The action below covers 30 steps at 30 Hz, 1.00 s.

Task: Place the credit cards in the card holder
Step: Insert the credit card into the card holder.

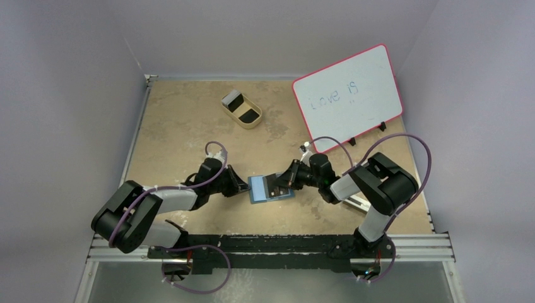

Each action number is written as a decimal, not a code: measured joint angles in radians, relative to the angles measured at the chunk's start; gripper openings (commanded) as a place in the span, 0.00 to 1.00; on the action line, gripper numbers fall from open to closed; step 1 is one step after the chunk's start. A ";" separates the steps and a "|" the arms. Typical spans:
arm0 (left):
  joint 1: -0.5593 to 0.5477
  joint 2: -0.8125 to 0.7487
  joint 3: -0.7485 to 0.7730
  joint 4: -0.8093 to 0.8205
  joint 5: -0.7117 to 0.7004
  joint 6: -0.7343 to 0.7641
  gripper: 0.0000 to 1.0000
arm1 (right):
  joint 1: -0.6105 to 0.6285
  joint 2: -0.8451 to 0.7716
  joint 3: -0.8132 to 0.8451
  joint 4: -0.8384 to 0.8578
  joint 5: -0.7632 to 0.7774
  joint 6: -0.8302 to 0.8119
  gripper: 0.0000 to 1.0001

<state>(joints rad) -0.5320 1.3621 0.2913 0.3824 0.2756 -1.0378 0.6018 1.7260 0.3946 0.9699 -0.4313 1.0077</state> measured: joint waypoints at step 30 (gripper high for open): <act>-0.006 -0.043 -0.012 0.005 -0.011 -0.018 0.00 | 0.134 -0.148 0.182 -0.509 0.228 -0.182 0.39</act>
<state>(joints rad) -0.5385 1.3193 0.2794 0.3874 0.2642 -1.0561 0.7353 1.5784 0.5770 0.4614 -0.2035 0.8253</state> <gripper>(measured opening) 0.009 0.397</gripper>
